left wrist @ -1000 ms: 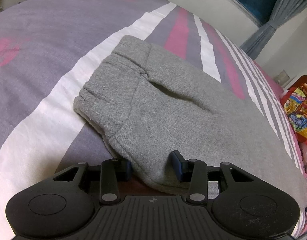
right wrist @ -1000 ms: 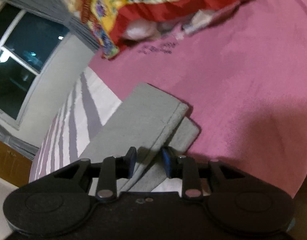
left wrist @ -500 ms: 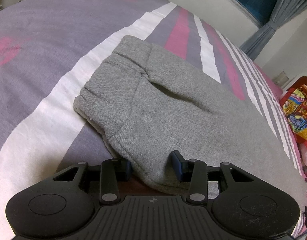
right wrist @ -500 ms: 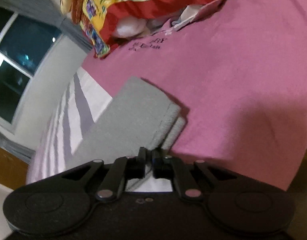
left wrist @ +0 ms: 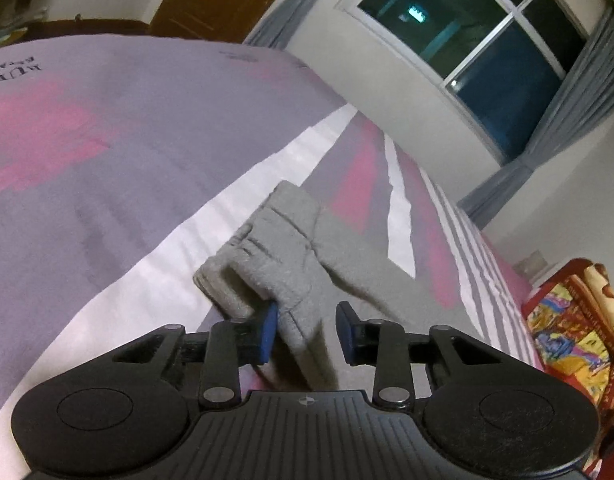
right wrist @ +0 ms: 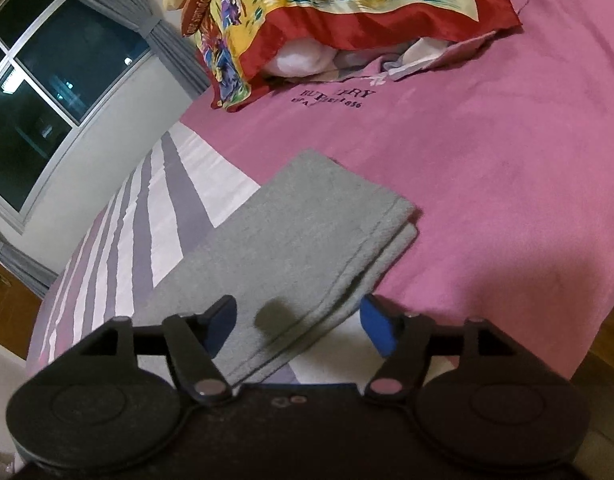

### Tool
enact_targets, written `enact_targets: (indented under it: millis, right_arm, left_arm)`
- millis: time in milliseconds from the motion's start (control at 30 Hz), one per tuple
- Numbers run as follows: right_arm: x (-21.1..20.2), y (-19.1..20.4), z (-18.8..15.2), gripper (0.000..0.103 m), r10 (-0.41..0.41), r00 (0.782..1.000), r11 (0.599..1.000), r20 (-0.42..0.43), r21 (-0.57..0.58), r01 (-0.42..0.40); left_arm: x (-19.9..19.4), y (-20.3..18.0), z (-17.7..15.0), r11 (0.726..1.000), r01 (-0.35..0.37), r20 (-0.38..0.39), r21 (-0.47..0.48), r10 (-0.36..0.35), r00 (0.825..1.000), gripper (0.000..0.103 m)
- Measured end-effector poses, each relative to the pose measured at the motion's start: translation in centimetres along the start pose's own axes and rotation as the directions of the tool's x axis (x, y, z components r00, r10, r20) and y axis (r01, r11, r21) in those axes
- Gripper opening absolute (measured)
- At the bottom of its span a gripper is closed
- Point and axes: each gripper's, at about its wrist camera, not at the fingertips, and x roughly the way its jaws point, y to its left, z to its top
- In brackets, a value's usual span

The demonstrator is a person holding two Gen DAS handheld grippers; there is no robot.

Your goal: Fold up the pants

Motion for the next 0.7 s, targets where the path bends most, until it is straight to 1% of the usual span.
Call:
enact_targets:
  millis: [100, 167, 200, 233, 300, 333, 367, 400, 433, 500, 533, 567, 667, 700]
  right_arm:
    - [0.2, 0.3, -0.2, 0.073, -0.011, 1.0, 1.0, -0.001, -0.01, 0.011]
    - [0.2, 0.3, -0.2, 0.074, -0.013, 1.0, 1.0, -0.001, -0.006, 0.013]
    - [0.3, 0.3, -0.2, 0.074, -0.014, 1.0, 1.0, -0.001, -0.003, 0.014]
    - [0.3, 0.2, -0.1, 0.074, -0.012, 1.0, 1.0, -0.004, 0.001, 0.012]
    - [0.3, 0.1, 0.0, 0.074, -0.007, 1.0, 1.0, -0.009, 0.011, 0.007]
    - [0.3, 0.0, 0.1, 0.074, -0.003, 1.0, 1.0, -0.011, 0.017, 0.004]
    - [0.3, -0.1, 0.1, 0.074, 0.0, 1.0, 1.0, -0.012, 0.02, 0.001]
    - [0.3, -0.2, 0.1, 0.074, 0.002, 1.0, 1.0, -0.014, 0.017, -0.002]
    - [0.4, -0.2, 0.0, 0.074, 0.004, 1.0, 1.0, -0.016, 0.011, -0.004]
    - [0.5, -0.4, 0.0, 0.074, 0.008, 1.0, 1.0, -0.015, 0.015, -0.008]
    - [0.5, -0.5, 0.0, 0.074, 0.011, 1.0, 1.0, -0.012, 0.023, -0.011]
    - [0.5, -0.5, 0.0, 0.074, 0.014, 1.0, 0.999, -0.011, 0.032, -0.014]
    - [0.7, -0.8, 0.3, 0.073, 0.016, 1.0, 0.998, 0.001, 0.068, -0.016]
    - [0.8, -0.9, 0.5, 0.069, 0.008, 1.0, 0.997, 0.008, 0.083, -0.009]
  left_arm:
    - [1.7, 0.4, 0.1, 1.0, -0.003, -0.06, -0.028, 0.001, 0.998, 0.032]
    - [2.5, 0.0, 0.2, 1.0, -0.01, -0.078, -0.013, 0.009, 0.997, 0.02]
    - [2.7, -0.4, 0.4, 1.0, -0.011, -0.079, 0.005, 0.011, 0.997, 0.018]
    - [2.6, -0.9, 0.6, 1.0, -0.006, -0.062, 0.02, 0.007, 0.998, 0.014]
    - [1.6, -1.4, 1.6, 0.999, 0.034, 0.0, 0.008, -0.034, 0.999, 0.013]
    - [0.9, -1.6, 2.3, 0.999, 0.043, 0.035, 0.013, -0.043, 0.998, 0.013]
    - [0.6, -1.7, 2.7, 0.998, 0.049, 0.05, 0.03, -0.05, 0.997, 0.013]
    - [0.7, -1.4, 3.0, 0.999, 0.029, 0.048, 0.042, -0.031, 0.998, 0.013]
    - [1.4, -0.7, 3.2, 0.999, -0.01, 0.02, 0.03, 0.009, 1.0, 0.013]
    - [2.8, 0.8, 2.7, 0.999, -0.043, -0.065, 0.004, 0.044, 0.997, 0.013]
    - [3.2, 1.0, 2.3, 0.998, -0.054, -0.083, 0.019, 0.056, 0.995, 0.013]
    - [3.3, 0.9, 1.8, 0.998, -0.055, -0.08, 0.037, 0.058, 0.995, 0.013]
    - [3.1, 1.1, 0.9, 0.999, -0.046, -0.078, 0.028, 0.048, 0.996, 0.013]
    - [3.1, 1.2, 0.8, 0.999, -0.045, -0.082, 0.026, 0.047, 0.996, 0.013]
